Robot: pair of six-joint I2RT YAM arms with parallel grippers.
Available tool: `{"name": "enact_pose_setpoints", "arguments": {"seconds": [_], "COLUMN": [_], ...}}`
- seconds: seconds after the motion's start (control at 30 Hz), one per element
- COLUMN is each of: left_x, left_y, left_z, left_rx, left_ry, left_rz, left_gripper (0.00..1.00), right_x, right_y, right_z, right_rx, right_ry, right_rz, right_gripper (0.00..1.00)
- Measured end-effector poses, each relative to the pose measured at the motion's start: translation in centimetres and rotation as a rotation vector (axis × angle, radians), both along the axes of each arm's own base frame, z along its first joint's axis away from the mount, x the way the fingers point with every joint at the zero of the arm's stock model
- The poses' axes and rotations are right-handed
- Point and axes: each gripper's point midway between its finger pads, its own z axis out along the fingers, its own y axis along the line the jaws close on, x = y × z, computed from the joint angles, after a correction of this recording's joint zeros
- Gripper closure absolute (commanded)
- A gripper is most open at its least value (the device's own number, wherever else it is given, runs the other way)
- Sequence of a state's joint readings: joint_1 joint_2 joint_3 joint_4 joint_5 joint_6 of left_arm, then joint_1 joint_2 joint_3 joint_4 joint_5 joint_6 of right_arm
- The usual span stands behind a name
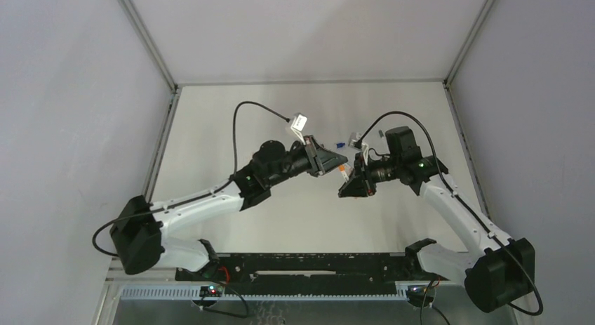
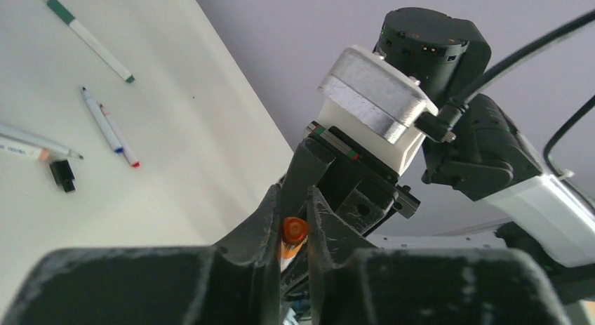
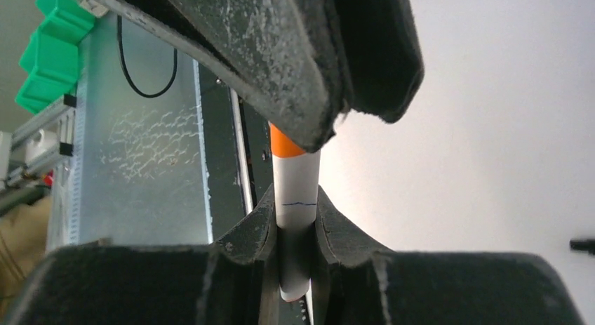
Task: Insert the pens into the pen caps
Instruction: Place the pen at the center of the board.
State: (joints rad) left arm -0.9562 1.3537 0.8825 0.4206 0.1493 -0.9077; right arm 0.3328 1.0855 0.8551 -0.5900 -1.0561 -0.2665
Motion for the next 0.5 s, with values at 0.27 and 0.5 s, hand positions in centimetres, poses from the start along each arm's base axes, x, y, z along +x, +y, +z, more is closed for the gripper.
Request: {"name": "enact_pose_setpoints", "arguments": {"seconds": [0.27,0.5], "left_x": [-3.3,-3.8], "left_y": [2.6,4.0], "left_z": [-1.2,-1.9], "left_rx": [0.045,0.065], "left_ry": [0.109,0.143], "left_rz": [-0.05,-0.051], "left_gripper": [0.61,0.54], "right_x": [2.2,2.2], "right_y": [2.1,3.1], "right_z": [2.8,2.5], "right_rx": [0.039,0.038], "right_ry": [-0.23,-0.276], "right_rz": [0.067,0.112], "right_gripper": [1.0,1.0]}}
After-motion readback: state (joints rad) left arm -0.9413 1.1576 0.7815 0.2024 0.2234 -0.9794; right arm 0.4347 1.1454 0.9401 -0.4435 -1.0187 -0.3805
